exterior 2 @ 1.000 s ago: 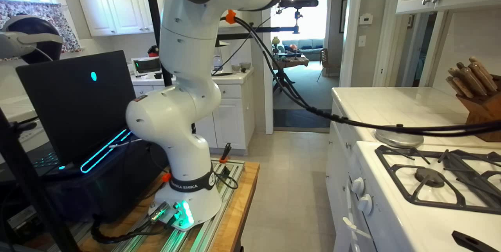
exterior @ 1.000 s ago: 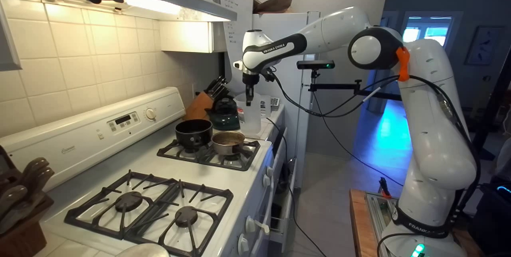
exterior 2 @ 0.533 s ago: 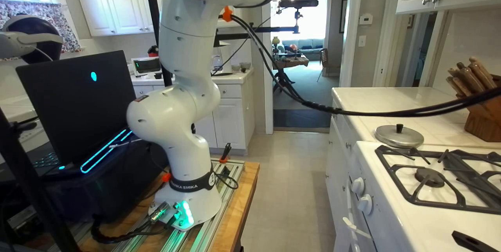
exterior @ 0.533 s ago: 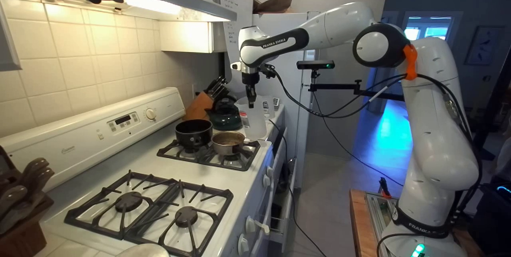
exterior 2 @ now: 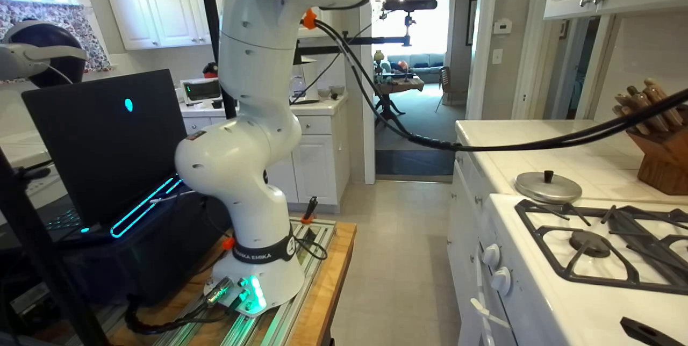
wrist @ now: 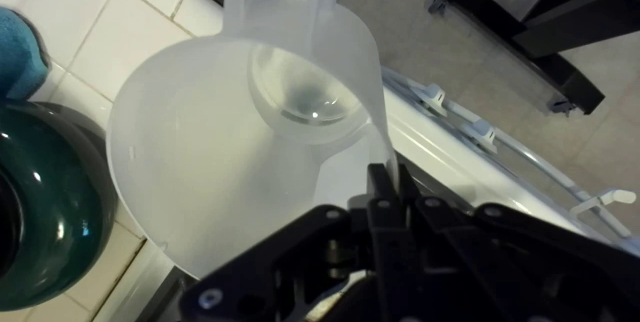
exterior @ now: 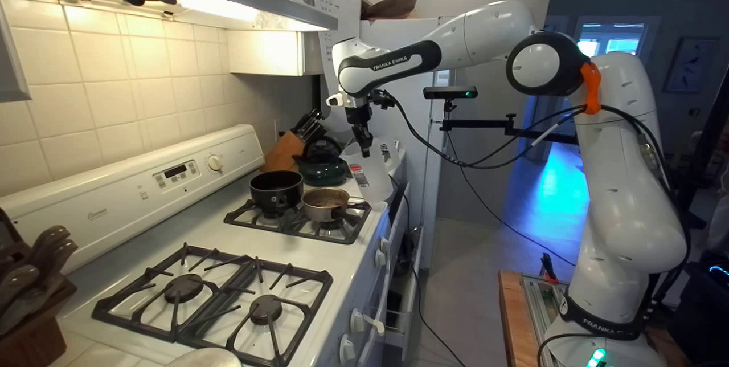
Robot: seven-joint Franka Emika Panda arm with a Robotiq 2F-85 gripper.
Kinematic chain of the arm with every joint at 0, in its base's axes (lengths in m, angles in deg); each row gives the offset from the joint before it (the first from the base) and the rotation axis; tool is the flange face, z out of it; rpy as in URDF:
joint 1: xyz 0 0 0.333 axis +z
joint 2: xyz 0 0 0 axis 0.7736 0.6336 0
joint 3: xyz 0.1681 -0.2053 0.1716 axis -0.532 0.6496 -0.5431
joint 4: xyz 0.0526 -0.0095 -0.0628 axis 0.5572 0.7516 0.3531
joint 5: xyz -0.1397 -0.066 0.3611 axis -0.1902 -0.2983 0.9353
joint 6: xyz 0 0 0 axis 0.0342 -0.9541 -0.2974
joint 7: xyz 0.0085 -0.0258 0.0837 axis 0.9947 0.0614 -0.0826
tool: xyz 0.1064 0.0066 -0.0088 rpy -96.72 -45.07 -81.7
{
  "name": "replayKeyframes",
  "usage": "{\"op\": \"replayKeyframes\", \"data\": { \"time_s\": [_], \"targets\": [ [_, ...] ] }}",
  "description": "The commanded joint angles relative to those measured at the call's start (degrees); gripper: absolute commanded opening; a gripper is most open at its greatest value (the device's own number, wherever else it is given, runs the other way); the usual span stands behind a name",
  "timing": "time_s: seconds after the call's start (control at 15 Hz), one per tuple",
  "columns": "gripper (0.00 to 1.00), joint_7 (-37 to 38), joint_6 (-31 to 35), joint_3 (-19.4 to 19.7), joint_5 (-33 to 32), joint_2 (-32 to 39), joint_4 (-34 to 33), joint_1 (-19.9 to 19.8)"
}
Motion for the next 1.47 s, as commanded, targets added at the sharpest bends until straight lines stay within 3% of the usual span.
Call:
{"op": "replayKeyframes", "data": {
  "time_s": [0.0,0.8,1.4],
  "targets": [
    [0.01,-3.0,-3.5,-0.2,-5.2,0.9,-2.2,1.4],
    [0.01,-13.1,-4.6,-1.4,-15.6,5.8,-5.6,5.9],
    [0.01,-19.7,-4.0,-1.1,-25.6,6.6,-4.7,8.4]
  ]
}}
